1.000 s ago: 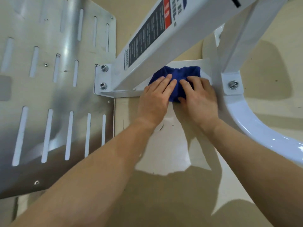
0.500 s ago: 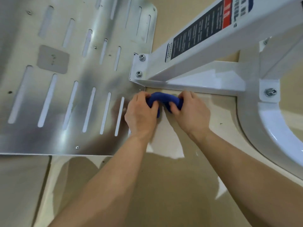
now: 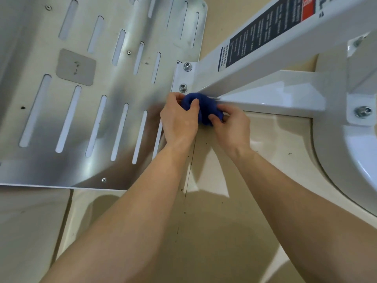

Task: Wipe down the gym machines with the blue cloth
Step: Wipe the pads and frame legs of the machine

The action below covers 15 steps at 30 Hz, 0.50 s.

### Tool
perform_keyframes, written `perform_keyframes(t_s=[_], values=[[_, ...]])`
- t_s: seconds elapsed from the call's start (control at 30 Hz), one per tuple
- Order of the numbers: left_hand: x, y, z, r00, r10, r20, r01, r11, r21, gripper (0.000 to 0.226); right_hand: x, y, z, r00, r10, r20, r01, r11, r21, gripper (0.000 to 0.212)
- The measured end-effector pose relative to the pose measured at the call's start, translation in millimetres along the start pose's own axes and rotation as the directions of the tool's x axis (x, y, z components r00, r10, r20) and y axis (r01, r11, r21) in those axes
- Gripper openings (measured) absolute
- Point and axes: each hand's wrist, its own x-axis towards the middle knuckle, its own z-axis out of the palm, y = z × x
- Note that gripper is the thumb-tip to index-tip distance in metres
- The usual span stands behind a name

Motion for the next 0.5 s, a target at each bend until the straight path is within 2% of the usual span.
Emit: perform_keyframes(t_s=[0.23, 0.4, 0.5], values=[[9.7, -6.9, 16.6, 0.999, -0.013, -0.042, 0.015, 0.998, 0.062, 0.017, 17.2, 1.0, 3.1, 0.989, 0.015, -0.147, -0.02, 0.999, -0.034, 0.006], [-7.1, 0.5, 49.2, 0.996, -0.091, 0.006, 0.091, 0.994, 0.066, 0.018, 15.4, 17.2, -28.3, 0.95, 0.03, -0.311, -0.06, 0.994, -0.09, 0.012], [-4.9, 0.3, 42.0, 0.998, -0.061, -0.015, 0.062, 0.993, 0.096, 0.017, 15.2, 15.8, -26.8, 0.94, 0.035, -0.339, -0.07, 0.993, -0.093, 0.02]])
